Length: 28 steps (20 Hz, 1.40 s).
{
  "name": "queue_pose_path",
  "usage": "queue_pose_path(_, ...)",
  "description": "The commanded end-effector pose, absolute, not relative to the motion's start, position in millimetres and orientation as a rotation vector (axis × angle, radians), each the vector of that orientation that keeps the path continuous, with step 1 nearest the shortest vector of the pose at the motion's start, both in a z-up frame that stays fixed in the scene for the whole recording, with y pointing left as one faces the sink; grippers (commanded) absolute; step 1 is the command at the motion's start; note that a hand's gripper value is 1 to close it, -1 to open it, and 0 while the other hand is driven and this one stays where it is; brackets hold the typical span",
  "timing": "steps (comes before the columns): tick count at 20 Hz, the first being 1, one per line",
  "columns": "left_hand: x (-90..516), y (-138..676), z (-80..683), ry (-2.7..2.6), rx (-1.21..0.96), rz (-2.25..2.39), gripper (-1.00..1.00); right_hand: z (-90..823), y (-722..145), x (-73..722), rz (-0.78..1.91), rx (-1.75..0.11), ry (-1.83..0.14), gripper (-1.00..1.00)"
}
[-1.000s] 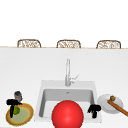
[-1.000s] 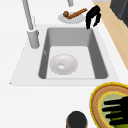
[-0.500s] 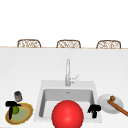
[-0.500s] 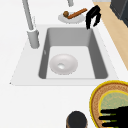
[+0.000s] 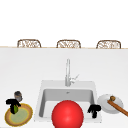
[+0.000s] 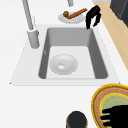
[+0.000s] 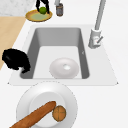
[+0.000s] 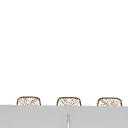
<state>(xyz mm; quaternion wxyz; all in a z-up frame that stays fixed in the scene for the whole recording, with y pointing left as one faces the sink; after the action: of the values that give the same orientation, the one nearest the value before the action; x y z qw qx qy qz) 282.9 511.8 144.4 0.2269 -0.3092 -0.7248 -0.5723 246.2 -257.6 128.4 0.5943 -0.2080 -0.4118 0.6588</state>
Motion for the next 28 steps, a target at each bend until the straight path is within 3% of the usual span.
queue_pose_path(1,283,513,141,-2.001,-0.821,-1.563,1.00,128,-258,246,1.531,-0.483,-0.957,0.00)
queue_pose_path(28,345,448,228,-1.951,-0.661,-1.652,1.00,128,-258,246,1.531,-0.483,-0.957,0.00)
